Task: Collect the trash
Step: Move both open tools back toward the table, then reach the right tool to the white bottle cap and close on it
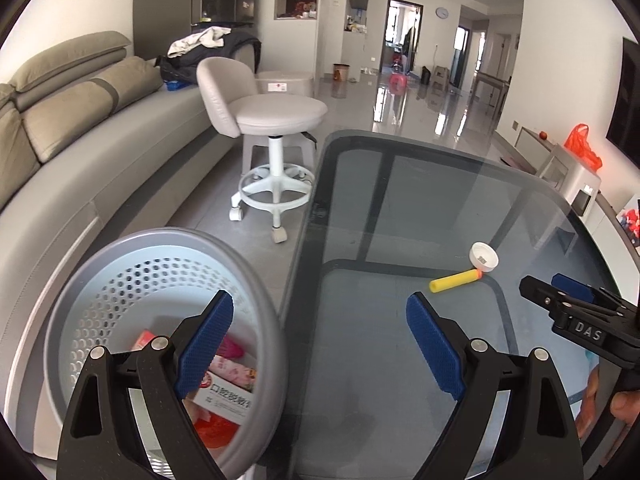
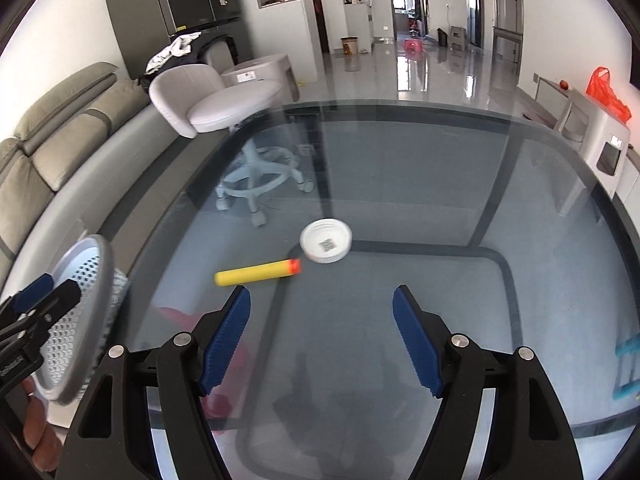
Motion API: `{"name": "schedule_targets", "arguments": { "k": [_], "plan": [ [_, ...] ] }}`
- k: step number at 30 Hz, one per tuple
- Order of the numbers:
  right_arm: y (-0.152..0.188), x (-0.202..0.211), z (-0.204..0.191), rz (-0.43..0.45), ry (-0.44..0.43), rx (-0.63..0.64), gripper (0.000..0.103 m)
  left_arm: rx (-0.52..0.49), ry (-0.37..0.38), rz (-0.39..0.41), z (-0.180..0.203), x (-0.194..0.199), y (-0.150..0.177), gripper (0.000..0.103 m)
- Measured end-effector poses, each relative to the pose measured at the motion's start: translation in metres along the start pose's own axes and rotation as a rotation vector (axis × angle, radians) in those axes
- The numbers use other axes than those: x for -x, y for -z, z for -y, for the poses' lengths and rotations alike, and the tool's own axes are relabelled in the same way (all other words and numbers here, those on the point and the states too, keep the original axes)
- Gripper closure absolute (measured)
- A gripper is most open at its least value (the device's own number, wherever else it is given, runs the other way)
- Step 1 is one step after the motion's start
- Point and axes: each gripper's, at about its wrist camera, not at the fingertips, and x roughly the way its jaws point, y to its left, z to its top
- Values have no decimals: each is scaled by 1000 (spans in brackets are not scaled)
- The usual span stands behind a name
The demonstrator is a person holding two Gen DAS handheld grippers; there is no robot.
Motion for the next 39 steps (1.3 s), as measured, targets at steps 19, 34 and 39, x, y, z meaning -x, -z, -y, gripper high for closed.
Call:
{"name": "schedule_targets", "arguments": {
  "k": [19, 34, 39],
  "plan": [
    [-20, -54, 21, -34, 20, -11, 32, -91, 18, -31, 40, -30, 2, 16],
    [-31, -81, 2, -75, 37, 40, 33, -91, 35, -47, 40, -33, 4, 16],
    [-33, -84, -3, -68, 54, 62, 47, -94, 35, -50, 41, -34, 4, 16]
  ]
}}
